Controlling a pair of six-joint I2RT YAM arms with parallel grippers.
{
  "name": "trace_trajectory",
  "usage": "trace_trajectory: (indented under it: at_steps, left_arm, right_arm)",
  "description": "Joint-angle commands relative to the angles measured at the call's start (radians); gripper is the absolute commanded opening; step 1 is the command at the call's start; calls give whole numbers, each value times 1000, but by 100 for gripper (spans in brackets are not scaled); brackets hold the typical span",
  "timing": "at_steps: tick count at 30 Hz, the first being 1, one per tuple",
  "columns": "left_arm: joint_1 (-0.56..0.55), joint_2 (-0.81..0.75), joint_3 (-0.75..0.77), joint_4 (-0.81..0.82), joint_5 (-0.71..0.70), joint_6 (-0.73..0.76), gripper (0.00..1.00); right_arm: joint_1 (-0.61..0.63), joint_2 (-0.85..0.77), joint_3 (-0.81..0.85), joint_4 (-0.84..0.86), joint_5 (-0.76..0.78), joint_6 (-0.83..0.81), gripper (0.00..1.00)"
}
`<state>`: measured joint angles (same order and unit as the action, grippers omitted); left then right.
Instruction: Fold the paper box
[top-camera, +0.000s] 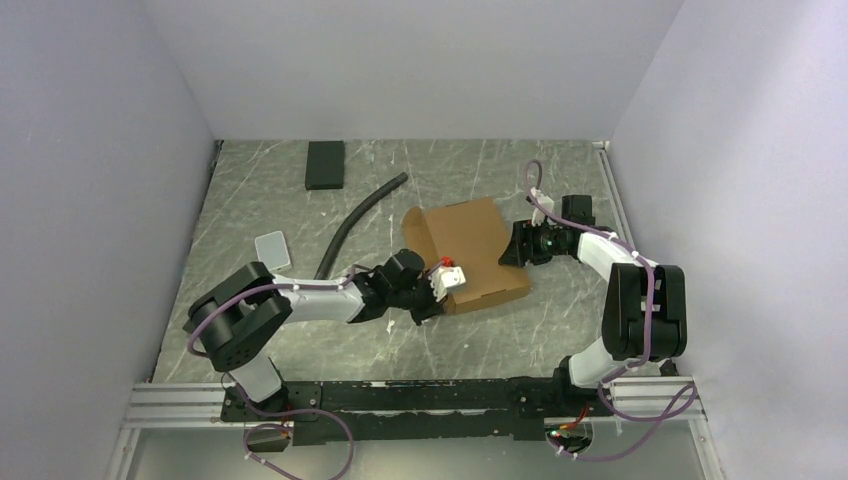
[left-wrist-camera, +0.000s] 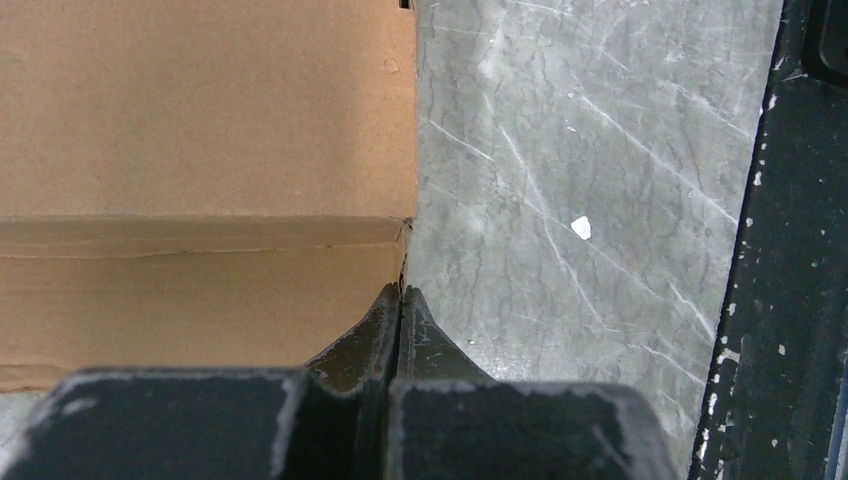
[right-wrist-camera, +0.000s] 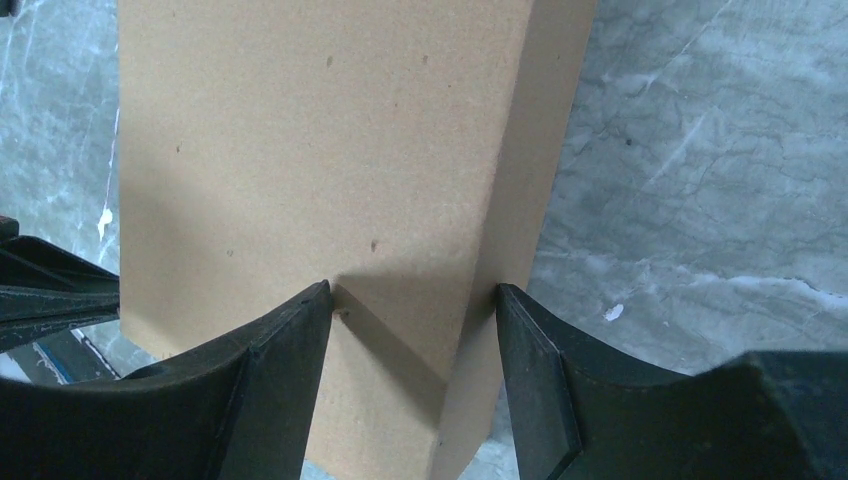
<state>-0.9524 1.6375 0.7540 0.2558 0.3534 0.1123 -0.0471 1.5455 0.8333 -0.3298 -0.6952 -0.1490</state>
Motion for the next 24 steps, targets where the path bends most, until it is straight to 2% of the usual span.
trace_trajectory:
  at_steps: [1, 16, 19, 24]
  left_arm:
    - [-1, 7, 88, -11, 15, -20, 0]
    - [0, 92, 324, -252, 33, -206, 1]
    - [0, 66, 338, -333, -12, -232, 16]
    - [1, -81, 262, -344, -84, -276, 41]
  right_arm:
    - [21, 19, 16, 14, 35, 3, 63]
    - [43, 21, 21, 13, 47, 10, 62]
    - [43, 15, 27, 8, 68, 1, 65]
    - [43, 15, 32, 3, 78, -15, 66]
